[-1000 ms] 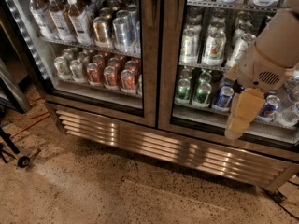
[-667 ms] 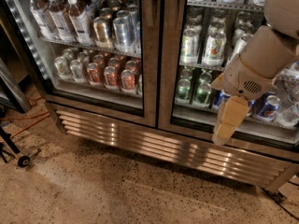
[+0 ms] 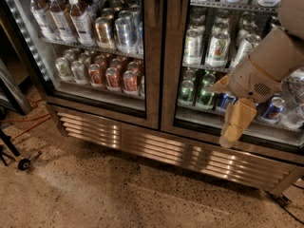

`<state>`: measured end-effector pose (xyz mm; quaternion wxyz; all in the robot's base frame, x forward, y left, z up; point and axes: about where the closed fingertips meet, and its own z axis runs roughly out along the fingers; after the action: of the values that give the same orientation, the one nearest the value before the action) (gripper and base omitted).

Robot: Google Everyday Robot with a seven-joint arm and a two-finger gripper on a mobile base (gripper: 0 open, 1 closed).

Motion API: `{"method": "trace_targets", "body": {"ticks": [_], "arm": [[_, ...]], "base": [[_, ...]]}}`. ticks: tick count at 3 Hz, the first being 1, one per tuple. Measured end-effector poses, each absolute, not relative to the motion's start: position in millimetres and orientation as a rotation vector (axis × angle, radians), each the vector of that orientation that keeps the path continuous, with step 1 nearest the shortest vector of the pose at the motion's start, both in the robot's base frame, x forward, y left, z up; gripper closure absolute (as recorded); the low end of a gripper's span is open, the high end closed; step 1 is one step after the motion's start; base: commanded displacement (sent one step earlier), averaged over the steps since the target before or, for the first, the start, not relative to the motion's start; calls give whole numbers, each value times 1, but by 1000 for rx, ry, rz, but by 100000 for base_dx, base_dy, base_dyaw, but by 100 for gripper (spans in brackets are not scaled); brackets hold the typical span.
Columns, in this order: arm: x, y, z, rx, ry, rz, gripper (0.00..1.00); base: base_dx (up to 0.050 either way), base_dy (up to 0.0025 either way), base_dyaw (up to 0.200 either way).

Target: Open right fridge door

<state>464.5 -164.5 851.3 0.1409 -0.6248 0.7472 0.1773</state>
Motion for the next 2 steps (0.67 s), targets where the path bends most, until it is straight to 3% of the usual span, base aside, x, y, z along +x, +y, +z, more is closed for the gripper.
{"method": "trace_targets", "body": {"ticks": [1, 2], "arm": [[465, -167, 842, -1815, 1915, 815, 0], [472, -164, 838, -1792, 1764, 956, 0]], "base": [[0, 0, 0], [0, 0, 0]]}}
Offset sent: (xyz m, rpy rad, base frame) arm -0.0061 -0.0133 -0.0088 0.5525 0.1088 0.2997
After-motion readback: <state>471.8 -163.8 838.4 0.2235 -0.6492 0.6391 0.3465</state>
